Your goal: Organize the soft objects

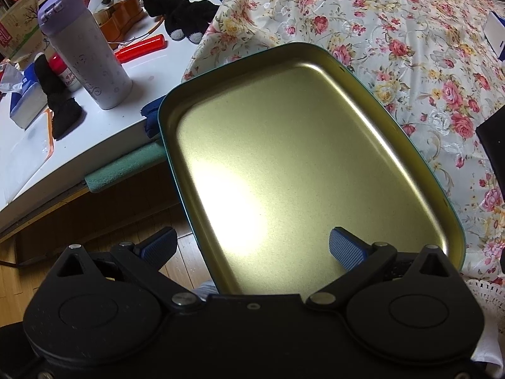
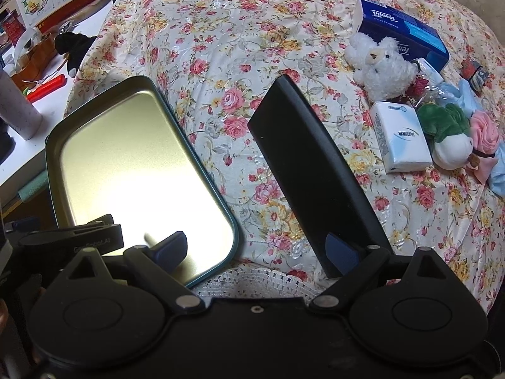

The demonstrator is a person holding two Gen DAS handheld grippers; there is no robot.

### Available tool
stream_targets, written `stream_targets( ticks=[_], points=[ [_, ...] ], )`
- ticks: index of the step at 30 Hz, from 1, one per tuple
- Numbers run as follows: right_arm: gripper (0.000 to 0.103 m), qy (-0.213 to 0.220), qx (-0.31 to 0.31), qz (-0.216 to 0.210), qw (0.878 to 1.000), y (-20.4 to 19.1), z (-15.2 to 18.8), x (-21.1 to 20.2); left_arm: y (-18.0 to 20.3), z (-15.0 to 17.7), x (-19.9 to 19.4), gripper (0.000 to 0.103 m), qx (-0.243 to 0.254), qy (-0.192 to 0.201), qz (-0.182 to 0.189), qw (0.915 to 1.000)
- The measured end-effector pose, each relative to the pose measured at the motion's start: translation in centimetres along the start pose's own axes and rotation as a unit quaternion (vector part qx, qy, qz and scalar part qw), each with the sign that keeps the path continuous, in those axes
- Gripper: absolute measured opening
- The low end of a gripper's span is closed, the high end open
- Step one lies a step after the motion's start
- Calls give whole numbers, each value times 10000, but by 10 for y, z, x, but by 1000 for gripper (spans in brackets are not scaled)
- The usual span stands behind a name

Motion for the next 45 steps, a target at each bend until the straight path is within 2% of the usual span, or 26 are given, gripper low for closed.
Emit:
stream_targets(
  ticks=[10, 16, 22, 35, 45],
  points=[
    [94, 88, 97, 6, 9999, 13, 9, -14, 4, 5, -11, 99, 50, 185, 154, 9997],
    [94, 113, 262, -22, 9996, 31, 17, -22, 15, 10, -23, 99, 145, 125, 241, 9995],
    [94, 162, 490, -87, 9986, 58, 25, -29, 28, 21, -48, 99, 233, 252, 238, 9991],
    [94, 197, 1108, -101, 9936, 129, 53, -34, 81, 41, -94, 99, 752, 569, 398, 9947],
    [94, 185, 1531, -118, 9880, 174, 72, -31, 126, 50, -115, 99, 1191, 680, 572, 9889]
  ],
)
Point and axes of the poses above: each gripper's, at about its wrist camera, not at the fingertips, and x roughly the way its jaws point, y to its right, z to its underside, the point moved 1 cm from there along x, roughly the way its jaws point, and after that the axes turned 5 degrees about -z, right-handed, at the moved point
